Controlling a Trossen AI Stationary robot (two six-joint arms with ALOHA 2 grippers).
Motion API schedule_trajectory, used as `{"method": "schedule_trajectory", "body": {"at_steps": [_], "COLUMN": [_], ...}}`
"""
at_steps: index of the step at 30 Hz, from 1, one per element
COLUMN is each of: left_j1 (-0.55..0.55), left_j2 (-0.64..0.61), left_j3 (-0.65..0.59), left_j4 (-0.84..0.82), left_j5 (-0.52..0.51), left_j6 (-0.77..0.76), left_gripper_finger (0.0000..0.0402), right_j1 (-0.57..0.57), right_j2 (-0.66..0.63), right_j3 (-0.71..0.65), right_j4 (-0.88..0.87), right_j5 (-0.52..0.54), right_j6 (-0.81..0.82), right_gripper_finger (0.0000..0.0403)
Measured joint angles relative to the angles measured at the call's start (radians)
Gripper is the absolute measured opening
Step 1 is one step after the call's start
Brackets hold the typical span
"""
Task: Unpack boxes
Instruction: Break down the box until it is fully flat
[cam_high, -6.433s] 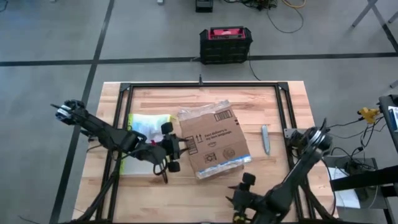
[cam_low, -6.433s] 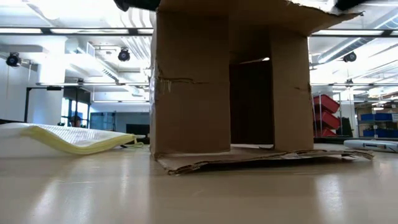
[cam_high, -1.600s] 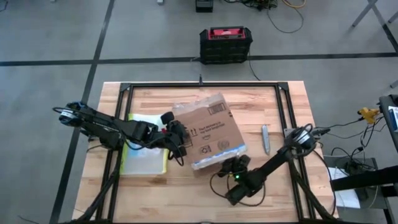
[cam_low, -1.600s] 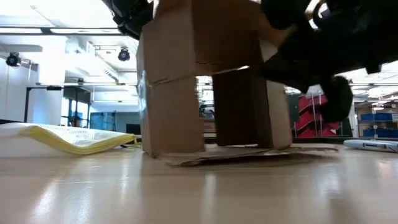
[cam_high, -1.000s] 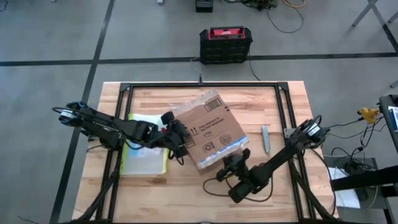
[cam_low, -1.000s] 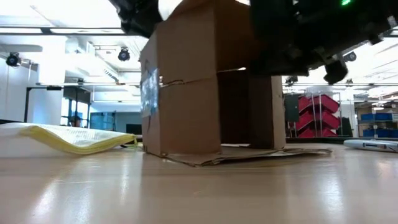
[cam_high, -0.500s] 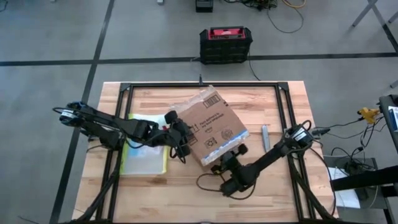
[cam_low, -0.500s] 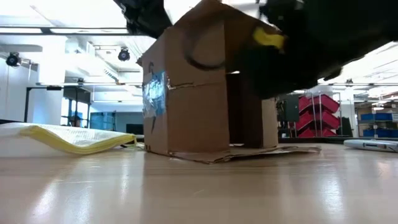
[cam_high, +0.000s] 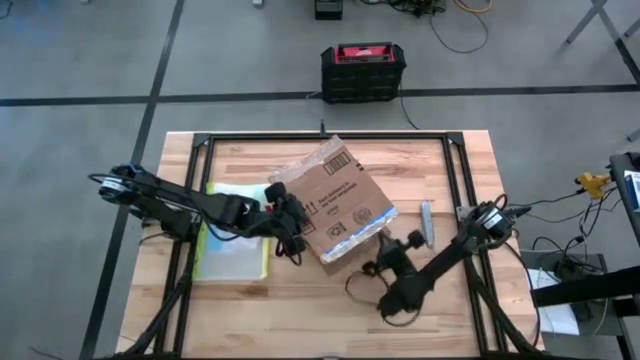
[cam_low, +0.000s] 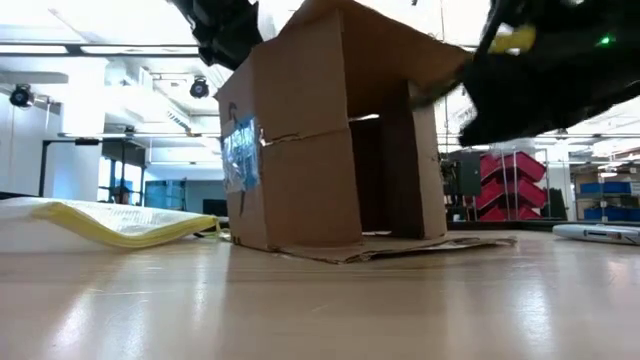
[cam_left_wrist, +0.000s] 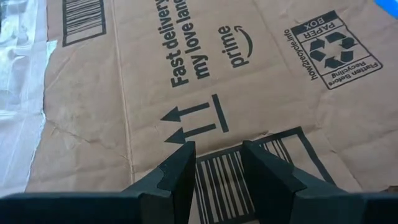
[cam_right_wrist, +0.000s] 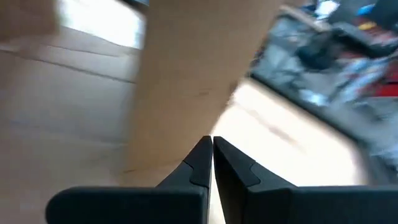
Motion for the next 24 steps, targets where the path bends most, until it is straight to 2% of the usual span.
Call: {"method": "schedule_trajectory", "body": {"at_steps": [2,6,10,14,20,24], "left_j1": [0.000,0.000,0.000,0.000,0.000,0.000], "left_j2": [-0.008,-0.011,-0.011,-0.011,-0.006,-0.006], "left_j3": [0.000,0.000,0.000,0.000,0.000,0.000], "left_j4": [0.000,0.000,0.001,0.019,0.070,0.054], "left_j5": [0.002,0.002,0.002,0.001,0.002,-0.002], "left_j6": [0.000,0.000,0.000,-0.002,0.007,0.006], "left_gripper_finger": [0.0119,0.0119,0.0119,0.0119,0.0119,0.0119], "right_j1": [0.012,-0.020,-0.062,-0.088,-0.157,-0.225], "right_j2": [0.006,0.015,0.016,0.025,0.060,0.050], "right_j3": [-0.027,-0.110,-0.161,-0.164,-0.138,-0.135], "right_j4": [0.188,0.436,0.519,0.633,0.925,0.877], "right_j5": [0.094,0.180,0.241,0.242,0.223,0.149], "right_j6": [-0.130,-0.268,-0.275,-0.350,-0.714,-0.768], "right_gripper_finger": [0.0000,0.0000,0.0000,0.0000,0.0000,0.0000]}}
